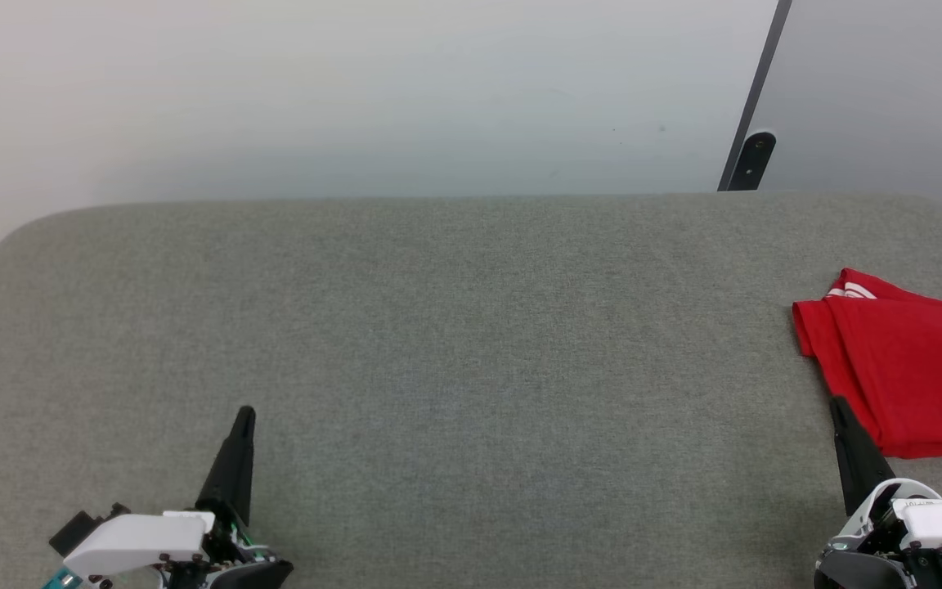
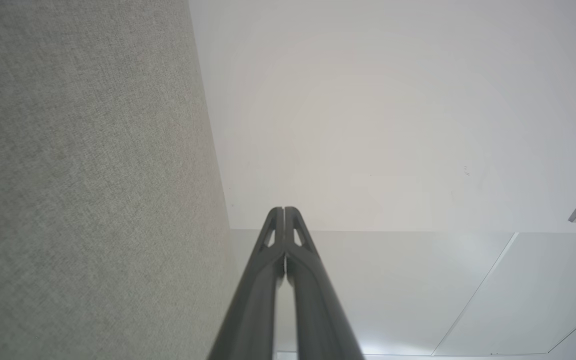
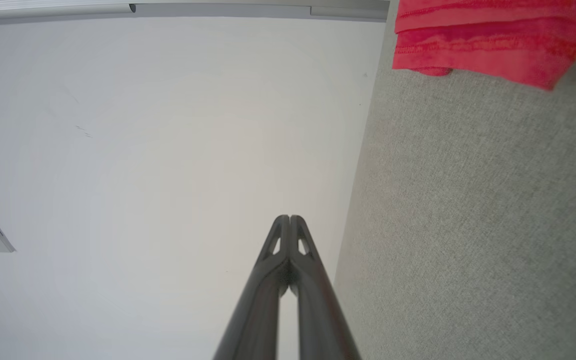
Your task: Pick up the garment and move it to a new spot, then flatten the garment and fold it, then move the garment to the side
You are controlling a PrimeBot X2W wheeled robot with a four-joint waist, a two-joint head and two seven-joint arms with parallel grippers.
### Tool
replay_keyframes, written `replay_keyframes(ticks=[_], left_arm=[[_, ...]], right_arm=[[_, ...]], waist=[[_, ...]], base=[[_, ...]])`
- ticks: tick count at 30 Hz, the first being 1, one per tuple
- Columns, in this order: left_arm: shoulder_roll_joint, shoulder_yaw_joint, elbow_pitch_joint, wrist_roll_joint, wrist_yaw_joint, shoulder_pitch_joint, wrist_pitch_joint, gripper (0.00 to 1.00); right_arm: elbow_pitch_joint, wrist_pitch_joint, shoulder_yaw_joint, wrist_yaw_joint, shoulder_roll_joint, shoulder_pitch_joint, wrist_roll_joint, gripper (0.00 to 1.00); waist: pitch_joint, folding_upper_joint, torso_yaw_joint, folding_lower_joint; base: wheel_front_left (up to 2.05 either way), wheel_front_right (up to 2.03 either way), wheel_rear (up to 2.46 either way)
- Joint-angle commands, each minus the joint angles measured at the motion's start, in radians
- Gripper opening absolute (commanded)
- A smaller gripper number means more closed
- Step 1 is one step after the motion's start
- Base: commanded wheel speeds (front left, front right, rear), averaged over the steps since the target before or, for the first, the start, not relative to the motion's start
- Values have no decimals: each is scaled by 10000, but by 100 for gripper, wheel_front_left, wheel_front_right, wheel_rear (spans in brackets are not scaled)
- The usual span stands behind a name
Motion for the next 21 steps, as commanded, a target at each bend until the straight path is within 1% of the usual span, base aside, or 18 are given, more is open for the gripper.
replay_keyframes(ticks=[1, 21], left_arm=[[-14, 31, 15, 27, -66, -114, 20, 0], [-21, 45, 15, 44, -66, -116, 21, 0]], right_arm=[[4, 35, 0, -3, 31, -26, 30, 0], [4, 30, 6, -3, 30, -26, 35, 0]], waist=[[0, 0, 0, 0], [0, 0, 0, 0]], base=[[0, 0, 0], [0, 0, 0]])
